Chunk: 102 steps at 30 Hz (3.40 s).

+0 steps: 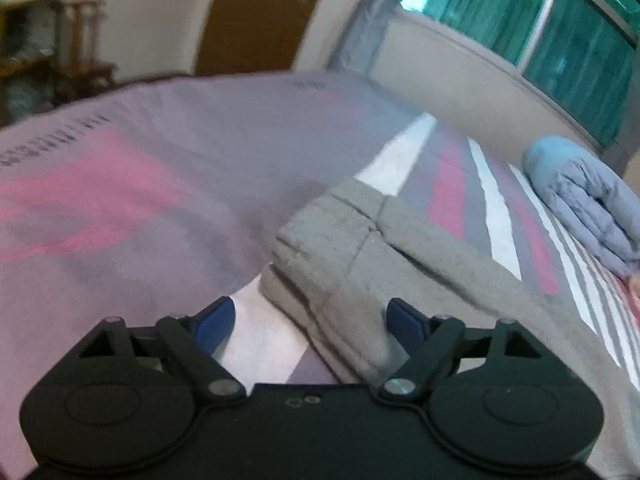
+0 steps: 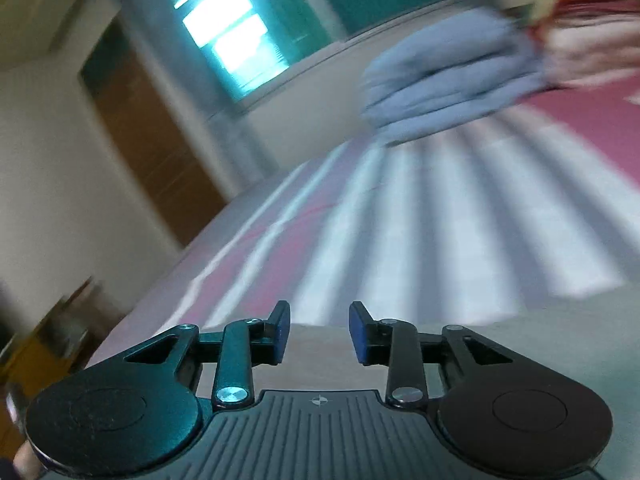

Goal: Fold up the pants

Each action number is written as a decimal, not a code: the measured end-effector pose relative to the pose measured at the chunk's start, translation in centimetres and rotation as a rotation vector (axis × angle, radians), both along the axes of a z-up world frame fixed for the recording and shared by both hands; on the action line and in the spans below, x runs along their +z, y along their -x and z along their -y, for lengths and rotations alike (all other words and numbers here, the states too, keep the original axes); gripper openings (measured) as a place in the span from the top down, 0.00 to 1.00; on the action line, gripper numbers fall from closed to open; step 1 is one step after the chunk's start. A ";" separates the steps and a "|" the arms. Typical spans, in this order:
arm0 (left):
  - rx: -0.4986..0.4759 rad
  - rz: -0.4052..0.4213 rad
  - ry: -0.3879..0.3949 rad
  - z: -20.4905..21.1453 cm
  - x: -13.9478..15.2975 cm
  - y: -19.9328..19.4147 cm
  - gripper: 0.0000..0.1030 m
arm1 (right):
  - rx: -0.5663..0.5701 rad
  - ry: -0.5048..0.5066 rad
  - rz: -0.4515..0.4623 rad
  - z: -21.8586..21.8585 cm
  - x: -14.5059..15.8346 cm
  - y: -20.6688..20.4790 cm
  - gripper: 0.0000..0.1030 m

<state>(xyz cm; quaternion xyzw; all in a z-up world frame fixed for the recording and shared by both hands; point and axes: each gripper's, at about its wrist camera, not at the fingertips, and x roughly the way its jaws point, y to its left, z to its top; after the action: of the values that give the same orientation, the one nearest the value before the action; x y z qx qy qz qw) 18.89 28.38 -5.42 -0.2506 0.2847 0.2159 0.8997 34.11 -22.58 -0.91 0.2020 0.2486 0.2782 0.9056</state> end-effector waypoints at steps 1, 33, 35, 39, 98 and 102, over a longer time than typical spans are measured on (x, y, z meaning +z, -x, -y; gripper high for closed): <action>-0.009 0.001 0.002 -0.5 0.0 -0.5 0.27 | 0.049 0.013 -0.003 -2.7 -0.1 -1.7 0.68; -0.062 0.068 0.046 -2.9 -0.7 -2.0 0.62 | 0.457 0.388 0.000 -24.5 -3.4 -15.3 0.94; -0.055 0.077 0.049 -2.8 -0.9 -1.9 0.59 | 0.477 0.384 -0.044 -24.4 -4.3 -15.9 0.89; -0.040 0.088 0.061 -2.8 -1.2 -1.5 0.52 | 0.473 0.330 -0.089 -23.3 -5.1 -16.8 0.65; -0.334 -0.064 -0.206 13.2 -1.8 -1.5 0.05 | -0.252 0.278 -0.069 5.9 -6.2 8.2 0.55; -0.304 -0.038 -0.120 12.1 -2.4 -1.4 0.05 | -0.343 0.065 -0.194 13.8 -7.4 9.4 0.60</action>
<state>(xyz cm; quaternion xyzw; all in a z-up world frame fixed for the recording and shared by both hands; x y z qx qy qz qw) 20.25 16.32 -7.78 -0.1464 0.3228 0.0987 0.9299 24.72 -36.42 -8.26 0.2380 0.3054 0.0910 0.9175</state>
